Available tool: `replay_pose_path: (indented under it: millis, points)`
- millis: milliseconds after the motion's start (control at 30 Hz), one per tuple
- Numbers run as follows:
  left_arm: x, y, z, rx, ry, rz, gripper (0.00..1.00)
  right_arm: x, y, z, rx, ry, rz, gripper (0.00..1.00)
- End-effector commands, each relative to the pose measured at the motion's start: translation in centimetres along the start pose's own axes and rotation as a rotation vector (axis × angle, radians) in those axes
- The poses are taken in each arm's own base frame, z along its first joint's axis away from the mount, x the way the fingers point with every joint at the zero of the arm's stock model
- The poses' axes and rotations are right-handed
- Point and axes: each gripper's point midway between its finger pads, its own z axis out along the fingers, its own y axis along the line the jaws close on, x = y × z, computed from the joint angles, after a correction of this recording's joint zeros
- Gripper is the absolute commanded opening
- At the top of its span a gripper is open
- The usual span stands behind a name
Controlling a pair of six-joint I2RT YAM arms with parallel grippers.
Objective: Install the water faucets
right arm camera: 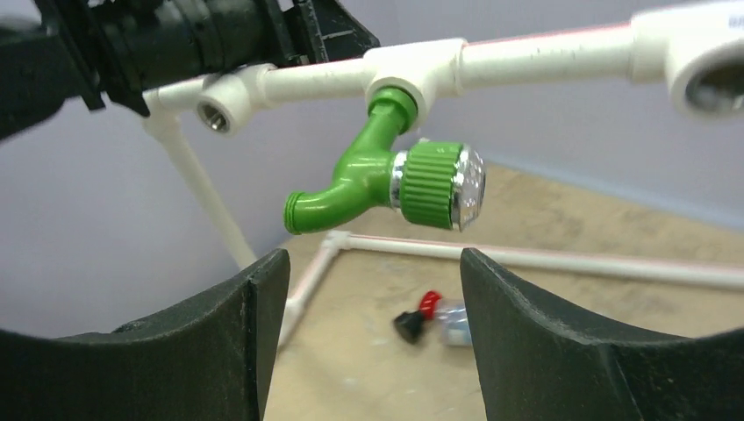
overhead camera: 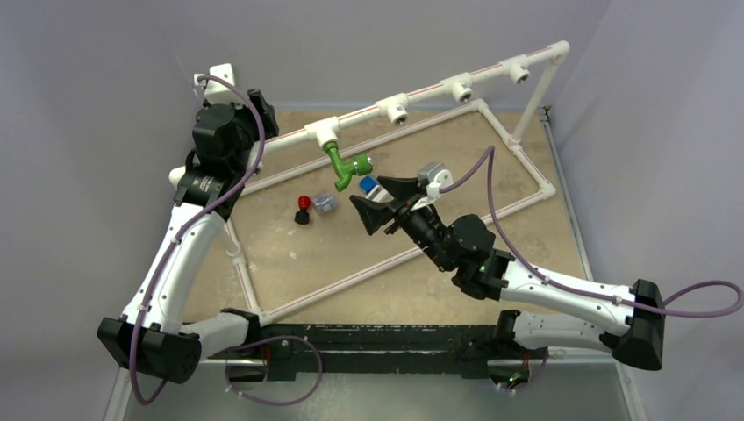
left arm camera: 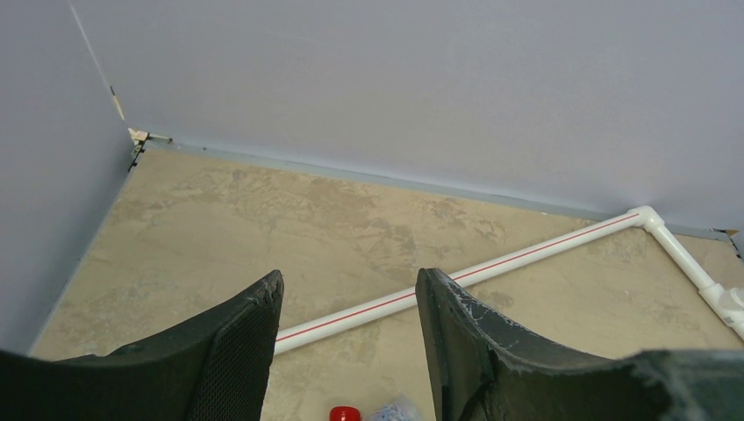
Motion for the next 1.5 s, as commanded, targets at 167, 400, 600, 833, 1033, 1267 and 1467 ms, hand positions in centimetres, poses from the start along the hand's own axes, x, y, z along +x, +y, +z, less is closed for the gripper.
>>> replay_pose_path:
  millis: [167, 400, 600, 833, 1033, 1267, 1467]
  points:
    - [6.7, -1.5, -1.7, 0.083, 0.248, 0.057, 0.56, -3.8, 0.9, -0.8, -0.162, -0.077, -0.858, 0.78]
    - [6.9, -1.5, -1.6, 0.081, 0.251, 0.058, 0.56, -4.8, 0.7, -0.3, -0.102, -0.136, -1.355, 0.81]
    - [6.8, -1.4, -1.6, 0.079, 0.249, 0.061, 0.56, -4.6, 1.3, 1.1, -0.073, -0.158, -1.553, 0.82]
    - [6.7, -1.4, -1.7, 0.080, 0.247, 0.060, 0.56, -3.9, 1.3, 3.0, 0.006, -0.162, -1.688, 0.83]
    - [6.7, -1.5, -1.7, 0.083, 0.248, 0.060, 0.56, -3.5, 1.4, 4.6, 0.070, -0.158, -1.714, 0.81]
    - [6.7, -1.5, -1.8, 0.084, 0.248, 0.060, 0.56, -2.8, 1.8, 6.3, 0.071, -0.144, -1.714, 0.70]
    - [6.7, -1.4, -1.9, 0.084, 0.245, 0.060, 0.56, -2.7, 0.9, 7.0, 0.108, -0.112, -1.681, 0.53]
